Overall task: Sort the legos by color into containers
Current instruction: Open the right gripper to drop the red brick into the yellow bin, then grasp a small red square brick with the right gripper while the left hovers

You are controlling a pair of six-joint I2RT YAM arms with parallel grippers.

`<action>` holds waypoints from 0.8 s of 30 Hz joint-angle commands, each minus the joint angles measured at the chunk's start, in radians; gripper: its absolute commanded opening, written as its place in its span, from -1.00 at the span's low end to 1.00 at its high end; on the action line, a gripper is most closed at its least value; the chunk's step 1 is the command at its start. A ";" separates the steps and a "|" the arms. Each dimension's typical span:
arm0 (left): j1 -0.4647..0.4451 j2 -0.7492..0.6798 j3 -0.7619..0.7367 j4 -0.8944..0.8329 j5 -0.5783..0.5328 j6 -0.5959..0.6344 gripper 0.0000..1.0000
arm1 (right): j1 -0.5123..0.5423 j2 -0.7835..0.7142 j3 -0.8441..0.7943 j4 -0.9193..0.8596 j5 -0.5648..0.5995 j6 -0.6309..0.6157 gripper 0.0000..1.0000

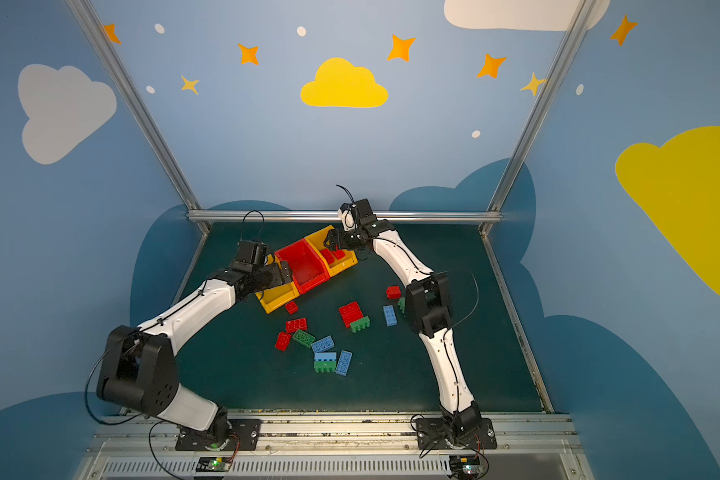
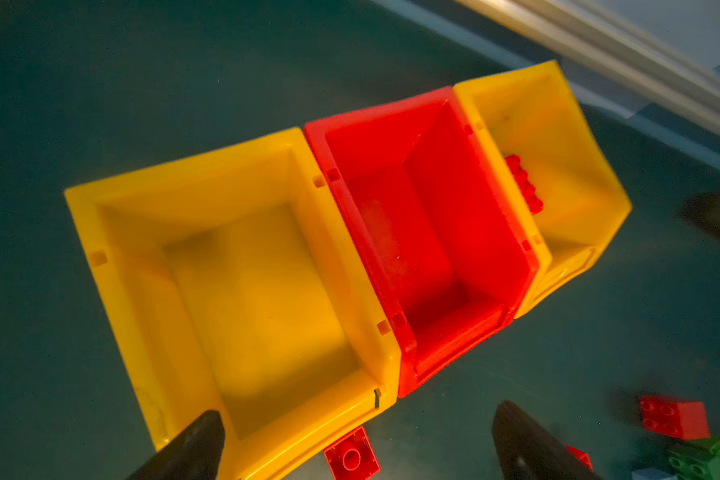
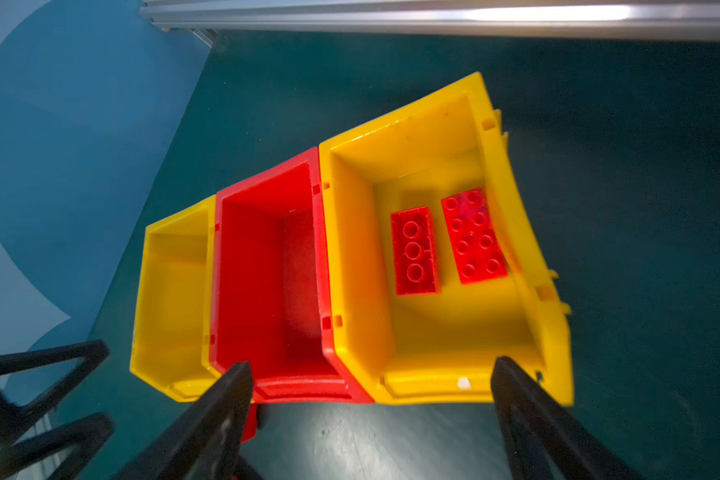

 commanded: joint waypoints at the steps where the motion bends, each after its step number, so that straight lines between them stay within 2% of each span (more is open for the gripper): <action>1: 0.004 0.056 0.051 0.001 -0.013 -0.035 1.00 | -0.007 -0.111 -0.081 -0.089 0.174 -0.055 0.78; 6: 0.005 0.161 0.125 -0.043 -0.031 -0.059 1.00 | -0.046 -0.165 -0.172 -0.218 0.333 -0.001 0.78; 12: 0.002 0.221 0.160 -0.050 -0.017 -0.037 0.99 | -0.079 -0.173 -0.270 -0.332 0.342 -0.029 0.66; 18: -0.011 0.274 0.193 -0.083 -0.025 -0.001 0.91 | -0.088 -0.232 -0.436 -0.300 0.351 -0.006 0.61; 24: -0.040 0.331 0.228 -0.122 -0.073 -0.019 0.87 | -0.102 -0.279 -0.519 -0.278 0.349 -0.004 0.61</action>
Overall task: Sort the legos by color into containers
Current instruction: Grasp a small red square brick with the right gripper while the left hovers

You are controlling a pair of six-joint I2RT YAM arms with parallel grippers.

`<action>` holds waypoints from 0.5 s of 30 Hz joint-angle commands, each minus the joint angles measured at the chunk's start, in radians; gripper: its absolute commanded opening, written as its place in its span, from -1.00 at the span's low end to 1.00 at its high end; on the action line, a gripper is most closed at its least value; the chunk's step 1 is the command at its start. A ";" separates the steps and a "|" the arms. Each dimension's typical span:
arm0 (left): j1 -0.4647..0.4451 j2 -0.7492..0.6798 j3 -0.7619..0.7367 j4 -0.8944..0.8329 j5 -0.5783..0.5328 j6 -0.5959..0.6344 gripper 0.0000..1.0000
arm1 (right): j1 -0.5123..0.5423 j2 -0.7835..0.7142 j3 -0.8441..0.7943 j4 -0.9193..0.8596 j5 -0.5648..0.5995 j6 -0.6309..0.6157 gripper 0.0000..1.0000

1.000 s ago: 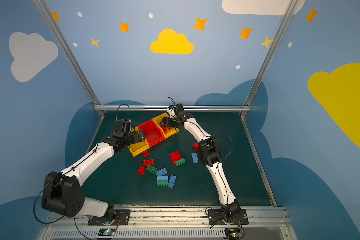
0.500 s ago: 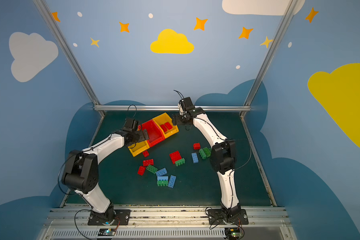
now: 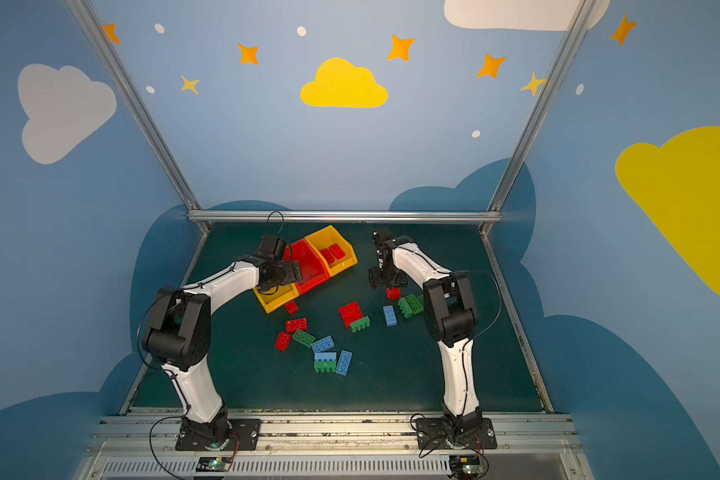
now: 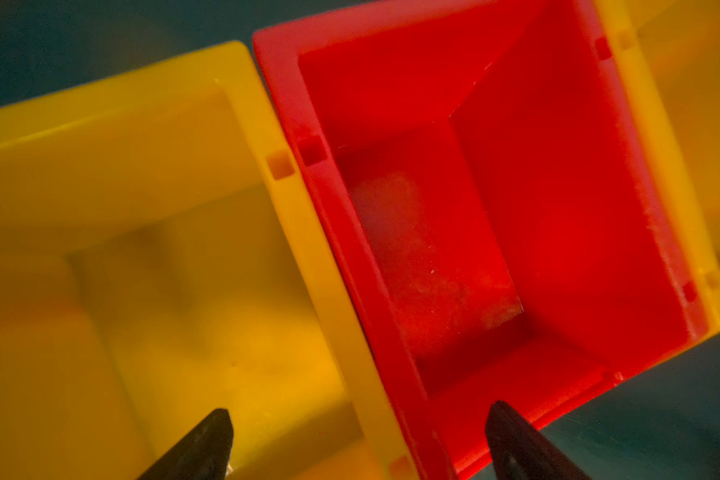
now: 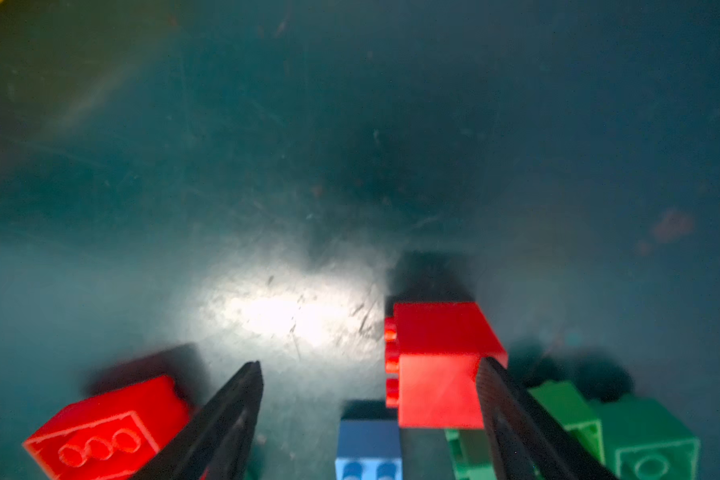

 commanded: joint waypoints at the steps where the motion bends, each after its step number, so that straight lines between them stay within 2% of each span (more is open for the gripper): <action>1: -0.014 0.032 0.025 -0.055 -0.045 -0.004 0.87 | -0.011 -0.080 -0.022 0.006 0.007 0.010 0.61; 11: -0.016 0.096 0.082 -0.071 -0.053 0.007 0.69 | -0.044 -0.106 -0.072 0.004 -0.018 -0.006 0.60; 15: -0.017 0.119 0.107 -0.075 -0.027 0.036 0.40 | -0.051 -0.097 -0.081 0.000 -0.054 -0.014 0.60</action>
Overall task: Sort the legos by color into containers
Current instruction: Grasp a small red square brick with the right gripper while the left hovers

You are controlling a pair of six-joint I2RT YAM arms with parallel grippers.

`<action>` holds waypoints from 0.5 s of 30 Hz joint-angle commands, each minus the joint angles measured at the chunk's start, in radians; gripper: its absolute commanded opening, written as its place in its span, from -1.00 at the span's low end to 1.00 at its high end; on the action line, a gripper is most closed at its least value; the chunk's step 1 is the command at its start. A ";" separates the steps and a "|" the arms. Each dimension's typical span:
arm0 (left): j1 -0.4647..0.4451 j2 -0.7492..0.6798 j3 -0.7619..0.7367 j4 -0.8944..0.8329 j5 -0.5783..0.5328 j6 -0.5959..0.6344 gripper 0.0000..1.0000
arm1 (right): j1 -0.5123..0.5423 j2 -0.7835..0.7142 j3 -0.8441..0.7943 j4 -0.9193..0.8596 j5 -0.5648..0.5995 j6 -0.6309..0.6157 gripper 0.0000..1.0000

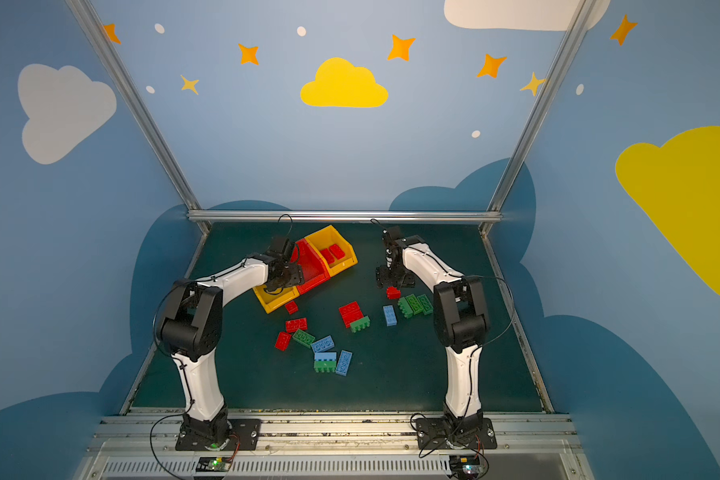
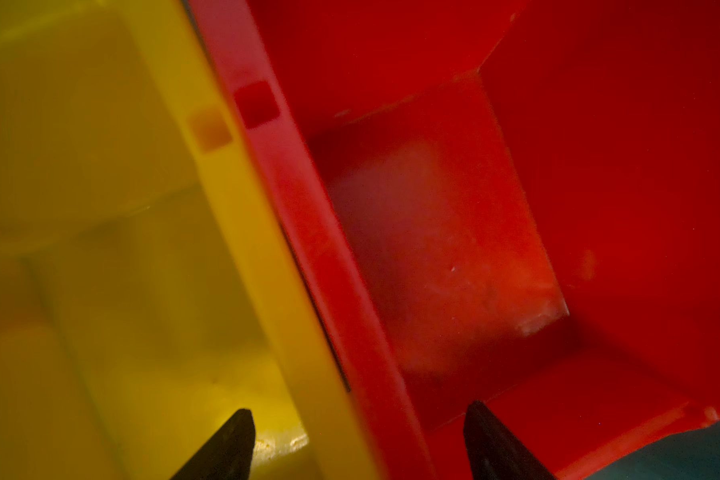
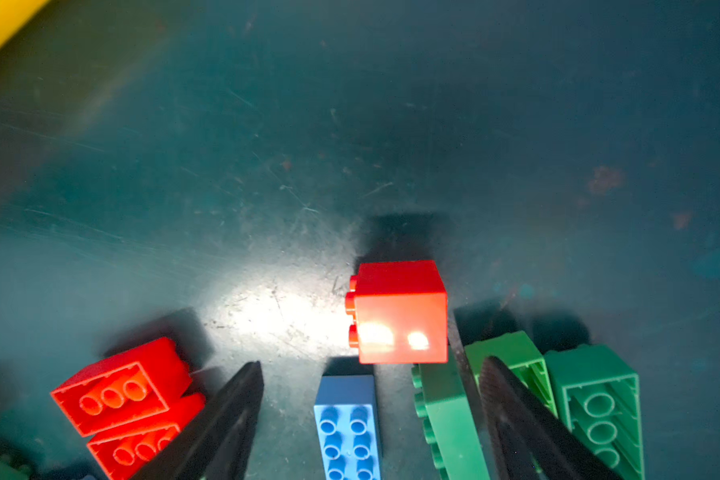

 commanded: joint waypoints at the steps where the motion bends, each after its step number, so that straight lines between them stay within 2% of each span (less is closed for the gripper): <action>1: -0.002 0.026 0.024 -0.024 0.011 0.032 0.38 | -0.006 -0.015 -0.006 -0.017 -0.036 -0.009 0.60; 6: -0.003 0.028 0.019 -0.021 0.018 0.055 0.29 | -0.006 -0.003 0.003 -0.027 -0.054 -0.006 0.60; 15: -0.007 0.007 -0.038 -0.006 0.009 0.097 -0.10 | -0.006 0.033 0.026 -0.049 -0.058 -0.013 0.55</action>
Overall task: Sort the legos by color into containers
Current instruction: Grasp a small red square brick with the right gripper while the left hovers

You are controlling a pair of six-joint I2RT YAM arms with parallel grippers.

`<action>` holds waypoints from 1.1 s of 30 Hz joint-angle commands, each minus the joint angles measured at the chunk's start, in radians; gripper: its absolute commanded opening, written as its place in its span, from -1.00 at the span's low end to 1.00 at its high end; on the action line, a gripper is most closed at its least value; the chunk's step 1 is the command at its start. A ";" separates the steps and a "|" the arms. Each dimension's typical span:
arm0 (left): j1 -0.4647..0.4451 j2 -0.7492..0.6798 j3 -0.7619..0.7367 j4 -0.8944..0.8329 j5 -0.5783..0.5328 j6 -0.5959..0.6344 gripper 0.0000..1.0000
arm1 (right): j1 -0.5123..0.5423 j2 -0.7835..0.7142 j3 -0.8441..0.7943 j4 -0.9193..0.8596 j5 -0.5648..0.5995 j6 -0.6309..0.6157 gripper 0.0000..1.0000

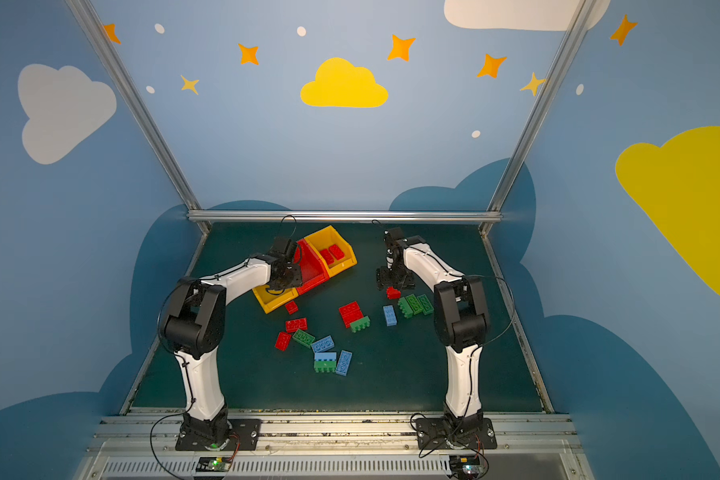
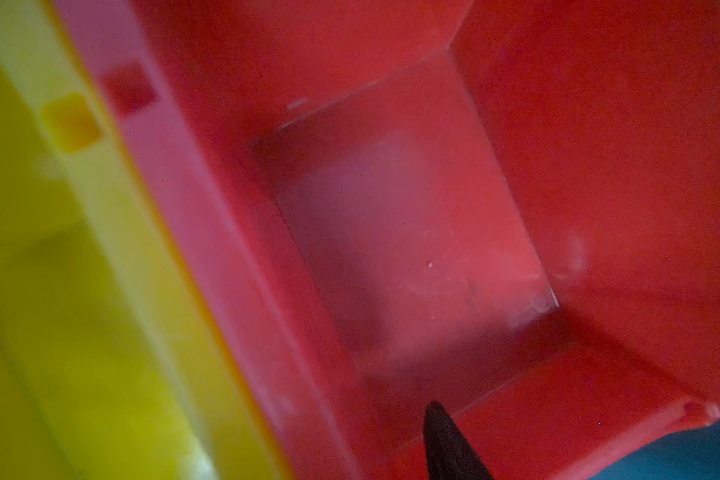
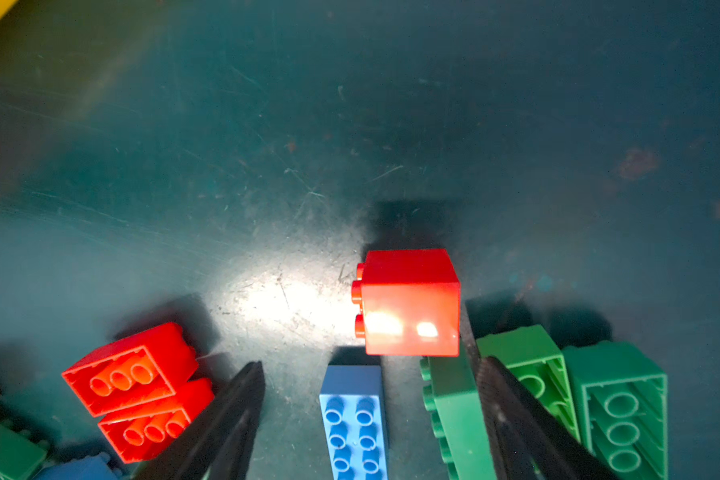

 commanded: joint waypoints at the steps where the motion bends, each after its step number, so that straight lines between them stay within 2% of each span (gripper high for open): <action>1: -0.001 -0.020 -0.038 -0.013 -0.010 0.037 -0.14 | 0.000 0.029 0.024 -0.034 -0.010 -0.009 0.55; 4: -0.004 -0.036 -0.068 0.003 -0.006 0.048 -0.27 | 0.001 0.034 0.013 -0.036 0.000 -0.014 0.55; 9: -0.007 -0.061 -0.105 0.016 0.007 0.056 -0.35 | 0.001 0.043 0.018 -0.038 0.015 -0.023 0.55; 10: -0.007 -0.067 -0.110 0.017 0.008 0.057 -0.30 | 0.000 0.046 0.021 -0.040 0.016 -0.024 0.54; 11: -0.007 -0.070 -0.115 0.019 0.011 0.056 -0.17 | 0.001 0.049 0.021 -0.037 0.018 -0.026 0.54; 14: -0.008 -0.071 -0.117 0.019 0.022 0.056 -0.02 | 0.000 0.063 0.026 -0.030 0.024 -0.035 0.53; 17: -0.009 -0.072 -0.108 0.014 0.031 0.051 0.42 | -0.002 0.089 0.047 -0.030 0.030 -0.046 0.50; 22: -0.006 -0.114 -0.104 0.005 0.047 0.040 0.84 | -0.008 0.122 0.076 -0.035 0.030 -0.047 0.34; 24: -0.009 -0.138 -0.104 0.003 0.046 0.036 0.99 | -0.012 0.130 0.072 -0.036 0.029 -0.042 0.16; 26: -0.010 -0.166 -0.104 -0.001 0.045 0.034 1.00 | -0.011 0.133 0.064 -0.039 0.024 -0.040 -0.12; 27: -0.008 -0.181 -0.104 -0.004 0.043 0.033 1.00 | -0.012 0.133 0.061 -0.043 0.024 -0.037 -0.20; 33: -0.008 -0.291 -0.136 -0.006 0.030 0.015 1.00 | 0.008 0.054 0.070 -0.088 0.039 -0.018 -0.31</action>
